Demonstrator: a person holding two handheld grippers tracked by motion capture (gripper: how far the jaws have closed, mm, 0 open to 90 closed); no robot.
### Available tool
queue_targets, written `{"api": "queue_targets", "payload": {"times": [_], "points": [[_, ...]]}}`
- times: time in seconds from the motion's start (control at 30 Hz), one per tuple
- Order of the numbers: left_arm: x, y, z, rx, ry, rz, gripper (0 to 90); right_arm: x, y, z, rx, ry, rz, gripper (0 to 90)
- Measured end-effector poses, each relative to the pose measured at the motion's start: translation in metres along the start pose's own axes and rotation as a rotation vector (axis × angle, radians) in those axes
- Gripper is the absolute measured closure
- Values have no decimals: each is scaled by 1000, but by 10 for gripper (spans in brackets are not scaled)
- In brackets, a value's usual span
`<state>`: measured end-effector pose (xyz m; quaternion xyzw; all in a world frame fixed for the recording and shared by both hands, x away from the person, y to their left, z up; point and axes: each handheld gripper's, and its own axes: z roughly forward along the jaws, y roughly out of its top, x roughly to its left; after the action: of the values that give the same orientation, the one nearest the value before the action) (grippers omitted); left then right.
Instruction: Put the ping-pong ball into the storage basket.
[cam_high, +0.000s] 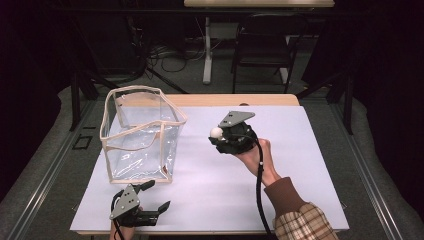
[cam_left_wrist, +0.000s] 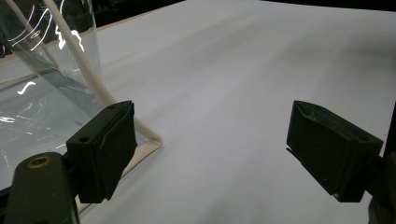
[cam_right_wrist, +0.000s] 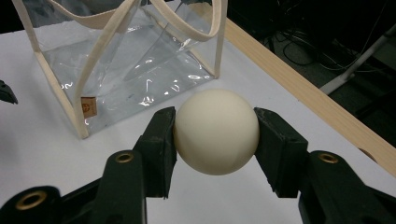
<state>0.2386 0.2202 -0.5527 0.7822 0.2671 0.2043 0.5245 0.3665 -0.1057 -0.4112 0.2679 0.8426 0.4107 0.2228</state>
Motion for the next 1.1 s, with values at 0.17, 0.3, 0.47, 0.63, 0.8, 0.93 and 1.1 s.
{"api": "queue_targets", "payload": {"times": [0.17,0.3,0.47,0.63,0.8,0.93,1.1], "points": [[0,0,0,-1,-2,-2,161,1,5,2,2,2,-5,509],[0,0,0,-2,-1,-2,161,2,8,3,4,2,-15,509],[0,0,0,-1,-2,-1,161,2,11,6,13,3,-13,509],[0,0,-1,-3,-1,-2,161,2,16,9,15,4,-23,510],[0,0,-1,-2,-2,0,161,2,20,11,19,5,-25,509],[0,0,-1,-3,-1,1,161,3,23,15,24,8,-26,509],[0,0,-1,-3,-3,0,161,3,26,18,24,5,-30,509]]}}
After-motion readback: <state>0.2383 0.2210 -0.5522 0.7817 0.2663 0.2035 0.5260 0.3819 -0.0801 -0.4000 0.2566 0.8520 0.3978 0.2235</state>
